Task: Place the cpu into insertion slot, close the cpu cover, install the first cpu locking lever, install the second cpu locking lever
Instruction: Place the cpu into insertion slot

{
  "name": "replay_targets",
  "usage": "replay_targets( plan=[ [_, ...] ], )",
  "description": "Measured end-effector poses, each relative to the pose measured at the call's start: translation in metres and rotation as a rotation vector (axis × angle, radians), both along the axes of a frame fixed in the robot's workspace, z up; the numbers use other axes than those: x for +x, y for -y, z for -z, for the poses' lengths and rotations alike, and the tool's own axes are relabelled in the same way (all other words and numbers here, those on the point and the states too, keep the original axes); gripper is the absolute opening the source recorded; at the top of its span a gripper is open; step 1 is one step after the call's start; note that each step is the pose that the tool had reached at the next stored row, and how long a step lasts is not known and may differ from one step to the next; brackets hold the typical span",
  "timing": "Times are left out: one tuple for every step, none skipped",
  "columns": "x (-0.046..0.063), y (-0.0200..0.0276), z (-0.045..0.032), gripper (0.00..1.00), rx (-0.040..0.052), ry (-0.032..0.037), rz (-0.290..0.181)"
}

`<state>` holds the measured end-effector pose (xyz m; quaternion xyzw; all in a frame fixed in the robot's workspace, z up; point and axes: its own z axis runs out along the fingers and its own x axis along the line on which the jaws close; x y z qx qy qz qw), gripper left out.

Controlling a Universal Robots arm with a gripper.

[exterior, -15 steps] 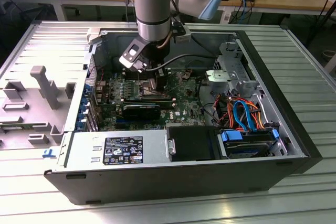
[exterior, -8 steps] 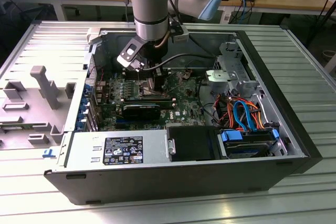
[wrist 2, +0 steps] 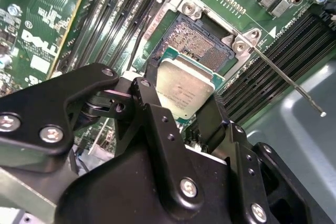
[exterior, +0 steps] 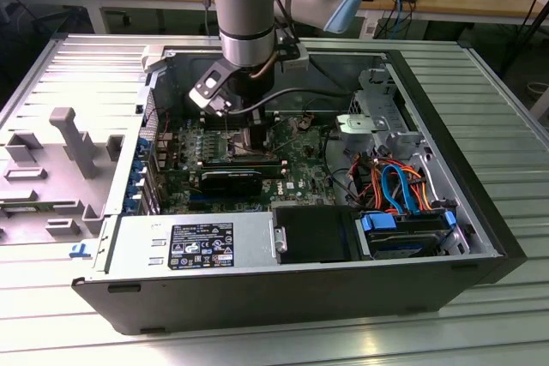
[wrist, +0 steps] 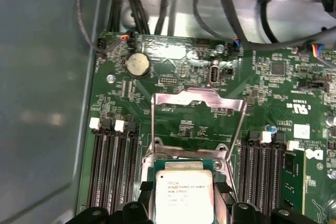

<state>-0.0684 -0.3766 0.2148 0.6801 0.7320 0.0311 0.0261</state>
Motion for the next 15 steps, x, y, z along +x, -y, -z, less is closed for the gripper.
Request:
replay_targets(
  plan=[
    [0.0, 0.0, 0.0004, 0.54, -0.0015, 0.0001, 0.008],
    [-0.001, 0.0, 0.0009, 0.54, -0.0018, -0.0001, 0.014],
    [-0.002, 0.0001, 0.0015, 0.54, -0.0019, -0.0001, 0.018],
    [-0.003, 0.0, 0.0025, 0.54, -0.0018, 0.0, 0.023],
    [-0.004, 0.0, 0.0035, 0.54, -0.0018, 0.0, 0.027],
    [-0.005, 0.0, 0.0044, 0.54, -0.0019, -0.0001, 0.033],
    [-0.006, 0.0, 0.0052, 0.54, -0.0019, -0.0001, 0.037],
    [-0.007, -0.0001, 0.0077, 0.54, -0.0021, -0.0001, 0.049],
    [-0.008, -0.0001, 0.0086, 0.54, -0.0023, 0.0, 0.055],
    [-0.009, -0.0001, 0.0095, 0.54, -0.0025, -0.0001, 0.061],
    [-0.011, 0.0, 0.0105, 0.54, -0.0032, -0.0002, 0.068],
    [-0.012, -0.0001, 0.0111, 0.54, -0.0042, 0.0, 0.074],
    [-0.013, -0.0001, 0.0113, 0.54, -0.0057, 0.0001, 0.078],
    [-0.014, -0.0001, 0.0114, 0.54, -0.0068, 0.0001, 0.08],
    [-0.014, -0.0001, 0.0115, 0.54, -0.0076, 0.0001, 0.081]
  ],
)
